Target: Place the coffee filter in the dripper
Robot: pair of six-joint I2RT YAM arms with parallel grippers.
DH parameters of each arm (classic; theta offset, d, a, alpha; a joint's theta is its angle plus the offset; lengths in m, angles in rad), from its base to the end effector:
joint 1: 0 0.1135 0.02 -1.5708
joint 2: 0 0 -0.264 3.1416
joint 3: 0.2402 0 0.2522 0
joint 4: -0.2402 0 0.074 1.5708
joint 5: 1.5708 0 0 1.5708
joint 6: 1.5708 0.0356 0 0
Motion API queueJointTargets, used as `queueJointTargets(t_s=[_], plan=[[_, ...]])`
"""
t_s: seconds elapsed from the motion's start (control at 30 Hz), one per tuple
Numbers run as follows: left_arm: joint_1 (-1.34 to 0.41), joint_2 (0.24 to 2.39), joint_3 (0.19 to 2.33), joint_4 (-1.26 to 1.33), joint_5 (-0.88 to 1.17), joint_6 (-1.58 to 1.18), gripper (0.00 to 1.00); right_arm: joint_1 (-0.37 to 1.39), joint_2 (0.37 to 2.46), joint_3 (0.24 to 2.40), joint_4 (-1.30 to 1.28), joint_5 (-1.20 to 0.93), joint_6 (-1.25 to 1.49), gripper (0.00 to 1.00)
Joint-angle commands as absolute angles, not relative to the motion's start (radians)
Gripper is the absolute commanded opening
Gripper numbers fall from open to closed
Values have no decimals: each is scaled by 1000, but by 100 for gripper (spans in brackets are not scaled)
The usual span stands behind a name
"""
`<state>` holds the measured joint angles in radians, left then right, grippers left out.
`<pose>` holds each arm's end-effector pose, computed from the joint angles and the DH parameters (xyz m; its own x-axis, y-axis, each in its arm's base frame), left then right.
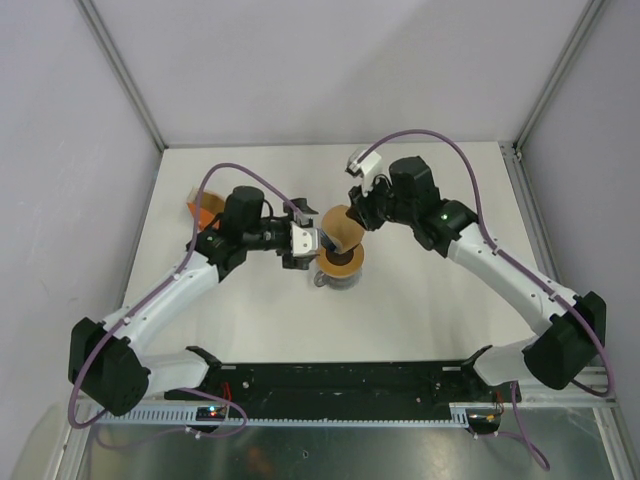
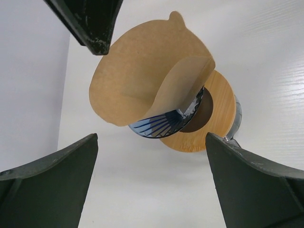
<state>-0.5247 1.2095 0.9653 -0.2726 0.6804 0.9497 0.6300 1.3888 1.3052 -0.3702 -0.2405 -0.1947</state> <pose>0.2201 -0.1533 0.3092 0.4528 0.4683 -0.7587 0.8498 0.0307 0.5262 0.2527 0.1947 0.3649 -0.2034 -0.3808 -0.9020 -0.7996 0.5962 -0.0714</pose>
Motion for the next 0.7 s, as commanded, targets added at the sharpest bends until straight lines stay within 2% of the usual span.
queueJointTargets(t_s=[0.0,0.07,0.17,0.5,0.67], plan=[[-501,1169,986,-268,648,921,100,670,1367,1340,-355,-251,-184,19],[-488,1164,988,-267,639,903,100,679,1407,1357,-409,-261,-181,9],[-467,1159,989,-267,631,868,100,692,1458,1370,-468,-276,-172,1],[-407,1161,980,-267,593,720,100,719,1592,1371,-483,-303,-157,0],[-377,1176,998,-251,629,475,100,734,1645,1371,-479,-295,-144,0]])
